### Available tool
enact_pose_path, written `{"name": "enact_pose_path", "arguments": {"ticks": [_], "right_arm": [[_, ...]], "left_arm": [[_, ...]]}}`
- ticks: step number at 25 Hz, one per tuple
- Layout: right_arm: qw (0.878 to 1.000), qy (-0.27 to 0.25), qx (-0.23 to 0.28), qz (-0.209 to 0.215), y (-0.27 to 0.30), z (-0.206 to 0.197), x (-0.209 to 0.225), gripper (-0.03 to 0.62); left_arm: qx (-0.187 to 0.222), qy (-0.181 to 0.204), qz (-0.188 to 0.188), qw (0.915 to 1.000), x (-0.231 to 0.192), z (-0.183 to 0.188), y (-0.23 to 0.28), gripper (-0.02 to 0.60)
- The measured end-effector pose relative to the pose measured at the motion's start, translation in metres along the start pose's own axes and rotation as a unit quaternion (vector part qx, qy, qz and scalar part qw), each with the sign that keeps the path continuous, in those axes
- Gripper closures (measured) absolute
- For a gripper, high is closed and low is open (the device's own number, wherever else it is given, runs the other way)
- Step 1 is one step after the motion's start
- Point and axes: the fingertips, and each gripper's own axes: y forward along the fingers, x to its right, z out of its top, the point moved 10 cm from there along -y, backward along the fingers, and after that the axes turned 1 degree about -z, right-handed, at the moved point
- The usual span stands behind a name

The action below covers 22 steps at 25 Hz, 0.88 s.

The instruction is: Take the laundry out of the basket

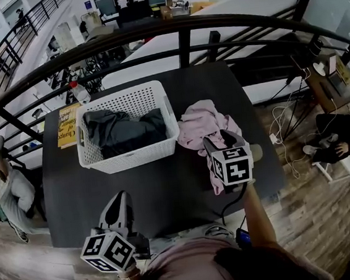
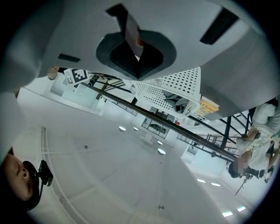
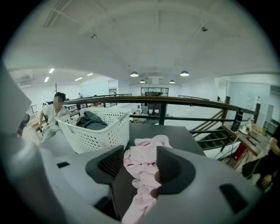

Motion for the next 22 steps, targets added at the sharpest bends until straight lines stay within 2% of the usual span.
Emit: {"name": "enact_pose_path", "arguments": {"ticks": [7, 12, 16, 22], "right_arm": [[0.999, 0.026, 0.043, 0.004, -0.021, 0.007, -0.040, 0.372], [0.997, 0.047, 0.067, 0.013, -0.031, 0.009, -0.071, 0.437], [0.994, 0.078, 0.081, 0.017, -0.036, 0.008, -0.094, 0.519], [0.990, 0.103, 0.097, 0.030, -0.043, 0.005, -0.129, 0.566]], "left_arm": [[-0.001, -0.001, -0.008, 1.0000, -0.030, 0.008, -0.010, 0.584], [-0.015, 0.002, -0.021, 0.9997, -0.048, 0.013, -0.015, 0.584], [-0.023, 0.004, -0.033, 0.9992, -0.061, 0.018, -0.019, 0.584], [-0.034, 0.009, -0.050, 0.9981, -0.085, 0.025, -0.028, 0.584]]}}
